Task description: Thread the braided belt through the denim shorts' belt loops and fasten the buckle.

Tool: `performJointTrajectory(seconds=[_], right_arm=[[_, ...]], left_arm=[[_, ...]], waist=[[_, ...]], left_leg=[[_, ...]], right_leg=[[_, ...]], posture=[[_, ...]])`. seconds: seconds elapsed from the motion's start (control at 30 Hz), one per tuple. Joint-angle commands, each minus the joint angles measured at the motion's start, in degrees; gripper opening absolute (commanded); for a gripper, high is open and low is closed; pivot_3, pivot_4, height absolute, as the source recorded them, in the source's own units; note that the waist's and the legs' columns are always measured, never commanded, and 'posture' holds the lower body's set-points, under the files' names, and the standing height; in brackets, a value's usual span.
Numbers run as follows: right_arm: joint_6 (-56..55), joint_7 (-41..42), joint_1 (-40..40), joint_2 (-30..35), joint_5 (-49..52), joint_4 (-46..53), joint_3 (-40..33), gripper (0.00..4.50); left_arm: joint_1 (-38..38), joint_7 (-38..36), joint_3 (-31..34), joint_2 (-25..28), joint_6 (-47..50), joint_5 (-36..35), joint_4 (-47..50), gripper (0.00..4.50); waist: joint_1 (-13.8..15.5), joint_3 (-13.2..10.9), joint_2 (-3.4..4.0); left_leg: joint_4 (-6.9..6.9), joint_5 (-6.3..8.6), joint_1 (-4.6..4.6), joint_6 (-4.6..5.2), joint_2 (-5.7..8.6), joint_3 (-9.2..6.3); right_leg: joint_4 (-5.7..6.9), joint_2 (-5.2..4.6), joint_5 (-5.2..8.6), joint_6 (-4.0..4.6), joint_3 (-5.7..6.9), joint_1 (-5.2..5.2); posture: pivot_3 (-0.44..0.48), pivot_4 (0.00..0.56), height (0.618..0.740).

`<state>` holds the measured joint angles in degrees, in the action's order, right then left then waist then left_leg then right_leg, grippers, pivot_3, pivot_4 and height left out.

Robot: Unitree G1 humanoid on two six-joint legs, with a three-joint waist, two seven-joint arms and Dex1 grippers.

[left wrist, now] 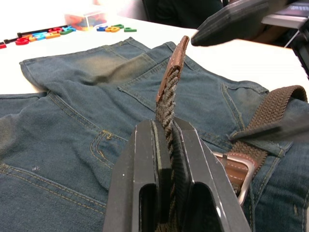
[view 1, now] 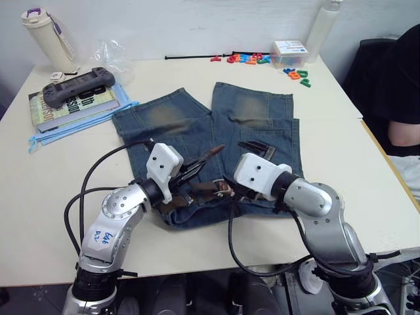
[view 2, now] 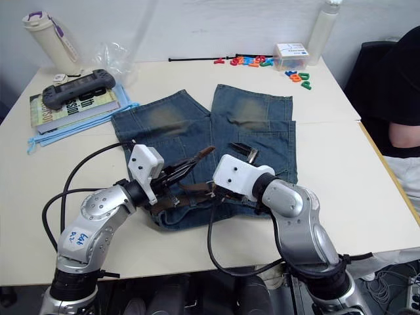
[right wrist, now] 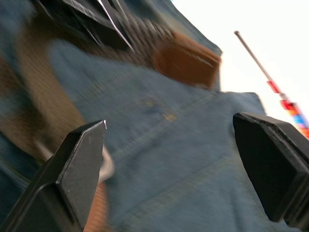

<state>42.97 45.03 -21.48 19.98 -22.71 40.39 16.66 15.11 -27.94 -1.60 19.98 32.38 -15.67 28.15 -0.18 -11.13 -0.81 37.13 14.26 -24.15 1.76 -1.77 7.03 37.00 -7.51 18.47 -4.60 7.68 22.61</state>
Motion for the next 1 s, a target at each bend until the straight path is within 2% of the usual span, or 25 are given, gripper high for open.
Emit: performJointTrajectory(seconds=[0.03, 0.17, 0.3, 0.7, 1.0], right_arm=[[2.73, -1.7, 2.0, -0.96, 2.12, 2.14, 0.74, 3.55], [4.1, -4.55, 3.2, -3.02, 4.24, 0.69, 0.44, 1.81], [4.19, -6.31, 3.88, -2.21, 4.99, -1.52, 0.72, 0.04], [4.22, -9.38, 4.23, -0.38, 4.27, -4.2, 8.48, 0.04], [2.32, -8.92, 1.78, 4.5, 0.63, -7.3, 16.5, 0.04]], left_arm=[[0.16, 0.26, 1.12, -0.46, -0.9, -1.76, 1.04, 0.0], [-0.54, 0.29, 2.46, -0.31, -0.83, -2.88, 1.59, 0.0], [-1.55, 0.04, 3.46, 0.38, -0.95, -3.65, 1.89, 0.0], [-1.26, 0.21, 4.18, 1.75, -0.41, -4.73, 2.28, 0.0], [-0.24, 0.12, 3.63, 2.24, -0.65, -4.78, 1.66, 0.0]], waist=[[0.02, 0.0, 0.0], [-0.09, 0.0, 0.0], [-0.04, 0.0, 0.0], [-0.03, 0.0, 0.0], [-0.04, 0.01, -0.01]], left_leg=[[0.01, 0.0, 0.0, 0.0, 0.01, 0.0], [0.01, 0.02, -0.01, 0.02, 0.02, 0.01], [-0.02, 0.0, 0.0, -0.01, 0.01, 0.0], [-0.03, 0.01, -0.01, -0.01, 0.01, 0.01], [-0.02, 0.02, 0.0, -0.01, 0.01, 0.01]], right_leg=[[0.0, -0.01, 0.0, 0.0, 0.0, -0.01], [-0.02, -0.03, 0.0, 0.0, -0.01, 0.0], [-0.01, -0.01, 0.0, 0.0, 0.0, 0.01], [-0.04, -0.02, 0.0, 0.01, -0.01, 0.02], [-0.04, -0.02, 0.0, 0.01, 0.0, 0.01]], posture=[[0.0, 0.15, 0.716], [0.0, 0.15, 0.716], [0.0, 0.15, 0.716], [0.0, 0.15, 0.716], [0.0, 0.15, 0.716]])
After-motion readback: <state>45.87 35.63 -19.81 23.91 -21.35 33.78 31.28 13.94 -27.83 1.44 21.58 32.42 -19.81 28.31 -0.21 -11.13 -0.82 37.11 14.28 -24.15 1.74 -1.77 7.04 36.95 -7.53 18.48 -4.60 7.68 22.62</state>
